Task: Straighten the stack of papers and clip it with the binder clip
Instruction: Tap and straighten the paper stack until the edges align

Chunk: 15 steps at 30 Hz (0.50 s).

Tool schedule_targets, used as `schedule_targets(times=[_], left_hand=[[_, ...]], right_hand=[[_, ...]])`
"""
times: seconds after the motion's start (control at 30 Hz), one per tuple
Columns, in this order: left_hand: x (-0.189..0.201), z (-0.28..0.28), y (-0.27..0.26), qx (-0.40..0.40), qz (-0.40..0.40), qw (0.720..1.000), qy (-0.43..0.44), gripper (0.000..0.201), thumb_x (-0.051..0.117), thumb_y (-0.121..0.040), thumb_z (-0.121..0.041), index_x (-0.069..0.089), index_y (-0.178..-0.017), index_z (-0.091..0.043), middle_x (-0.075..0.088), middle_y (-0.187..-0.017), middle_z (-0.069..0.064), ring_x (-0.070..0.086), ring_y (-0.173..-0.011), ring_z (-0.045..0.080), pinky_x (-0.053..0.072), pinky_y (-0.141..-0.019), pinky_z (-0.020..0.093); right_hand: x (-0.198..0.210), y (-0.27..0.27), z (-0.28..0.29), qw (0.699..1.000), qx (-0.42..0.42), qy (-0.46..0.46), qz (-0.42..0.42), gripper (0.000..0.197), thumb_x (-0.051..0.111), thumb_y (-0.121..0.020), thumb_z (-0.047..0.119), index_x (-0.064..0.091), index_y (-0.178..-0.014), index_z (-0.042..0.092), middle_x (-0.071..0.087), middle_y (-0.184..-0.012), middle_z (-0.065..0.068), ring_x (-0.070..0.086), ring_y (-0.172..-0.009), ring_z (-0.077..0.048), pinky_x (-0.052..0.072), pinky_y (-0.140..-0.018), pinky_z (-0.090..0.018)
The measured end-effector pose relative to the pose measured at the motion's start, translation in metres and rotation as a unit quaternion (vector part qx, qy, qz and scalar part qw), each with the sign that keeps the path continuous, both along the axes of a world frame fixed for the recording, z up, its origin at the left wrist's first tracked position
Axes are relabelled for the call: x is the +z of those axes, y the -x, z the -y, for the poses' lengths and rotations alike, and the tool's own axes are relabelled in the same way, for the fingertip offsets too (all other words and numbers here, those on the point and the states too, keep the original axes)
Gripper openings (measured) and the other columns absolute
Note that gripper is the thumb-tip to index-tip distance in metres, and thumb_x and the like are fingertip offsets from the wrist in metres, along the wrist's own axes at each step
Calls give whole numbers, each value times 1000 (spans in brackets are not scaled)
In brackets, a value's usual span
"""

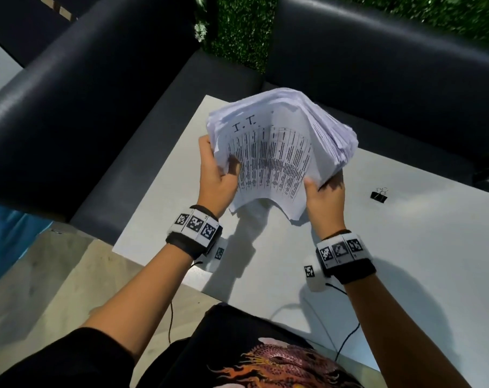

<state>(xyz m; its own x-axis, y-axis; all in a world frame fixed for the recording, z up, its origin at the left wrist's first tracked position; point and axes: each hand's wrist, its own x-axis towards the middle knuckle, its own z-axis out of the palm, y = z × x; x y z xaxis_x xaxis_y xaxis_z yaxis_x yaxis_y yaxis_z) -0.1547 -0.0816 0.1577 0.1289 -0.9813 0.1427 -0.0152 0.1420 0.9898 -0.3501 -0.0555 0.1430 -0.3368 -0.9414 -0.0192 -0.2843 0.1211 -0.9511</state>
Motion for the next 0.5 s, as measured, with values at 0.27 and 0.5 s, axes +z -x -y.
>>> schedule_targets(times=[0.27,0.5], left_hand=[[-9,4,-15,2,-19,998,-58,59,47,-74,26,44,-107,-23,57,-99,-3,64,-86,-6,53,-73,15],[-3,10,-28,-48,-6,998,-41,41,48,-68,9,44,-105,-9,52,-92,-5,58,-81,-8,50,-71,14]], right_hand=[[-7,11,-1,988,89,0,124,42,66,-85,7,50,-121,20,63,-113,6,59,-111,-14,48,-94,-27],[17,18,7,984,143,84,57,36,59,-78,5,45,-110,10,55,-100,6,58,-93,-1,48,-81,-16]])
